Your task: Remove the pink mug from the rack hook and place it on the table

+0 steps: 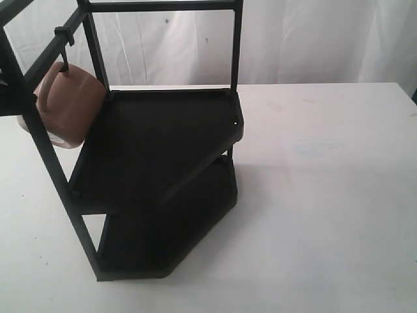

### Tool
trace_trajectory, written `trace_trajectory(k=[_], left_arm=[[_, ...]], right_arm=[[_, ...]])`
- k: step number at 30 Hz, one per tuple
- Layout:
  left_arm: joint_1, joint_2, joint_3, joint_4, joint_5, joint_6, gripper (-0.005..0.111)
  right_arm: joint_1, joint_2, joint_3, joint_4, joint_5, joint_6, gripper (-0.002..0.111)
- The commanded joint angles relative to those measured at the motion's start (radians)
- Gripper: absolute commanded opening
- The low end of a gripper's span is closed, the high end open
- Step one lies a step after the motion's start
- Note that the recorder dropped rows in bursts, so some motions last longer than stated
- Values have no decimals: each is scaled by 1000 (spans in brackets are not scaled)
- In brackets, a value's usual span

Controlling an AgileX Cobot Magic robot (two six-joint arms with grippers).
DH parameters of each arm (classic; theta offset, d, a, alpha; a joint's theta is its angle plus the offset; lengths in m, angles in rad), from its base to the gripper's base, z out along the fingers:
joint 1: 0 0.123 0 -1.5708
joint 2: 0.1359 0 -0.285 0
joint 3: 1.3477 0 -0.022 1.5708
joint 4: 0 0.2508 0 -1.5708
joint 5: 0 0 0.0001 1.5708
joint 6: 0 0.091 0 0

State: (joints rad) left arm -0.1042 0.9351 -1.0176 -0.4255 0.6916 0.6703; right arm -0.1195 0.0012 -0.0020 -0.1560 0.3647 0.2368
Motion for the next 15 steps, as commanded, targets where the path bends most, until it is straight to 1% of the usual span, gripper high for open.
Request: trace_trajectory(k=[1, 2, 3, 6, 7, 8, 10, 12, 15], left_arm=[[-2, 2, 31, -6, -91, 18, 49], [-2, 2, 35, -6, -112, 18, 54], [-2, 2, 41, -6, -126, 21, 57], [-2, 2, 54, -4, -127, 75, 59], [-2, 2, 62, -7, -116, 122, 58], [-2, 2, 85, -7, -88, 216, 55], [-2, 6, 124, -7, -99, 291, 48], [-2, 15, 143, -35, -144, 292, 39], [-2, 17, 144, -91, -175, 297, 38]], right_arm=[[4, -1, 2, 0, -7, 2, 0], [4, -1, 2, 0, -7, 2, 0], [4, -1, 2, 0, -7, 2, 0], [4, -1, 2, 0, -7, 2, 0], [4, -1, 2, 0, -7, 2, 0], [4, -1, 2, 0, -7, 2, 0], [4, -1, 2, 0, -7, 2, 0], [4, -1, 2, 0, -7, 2, 0], [4, -1, 2, 0, -7, 2, 0]])
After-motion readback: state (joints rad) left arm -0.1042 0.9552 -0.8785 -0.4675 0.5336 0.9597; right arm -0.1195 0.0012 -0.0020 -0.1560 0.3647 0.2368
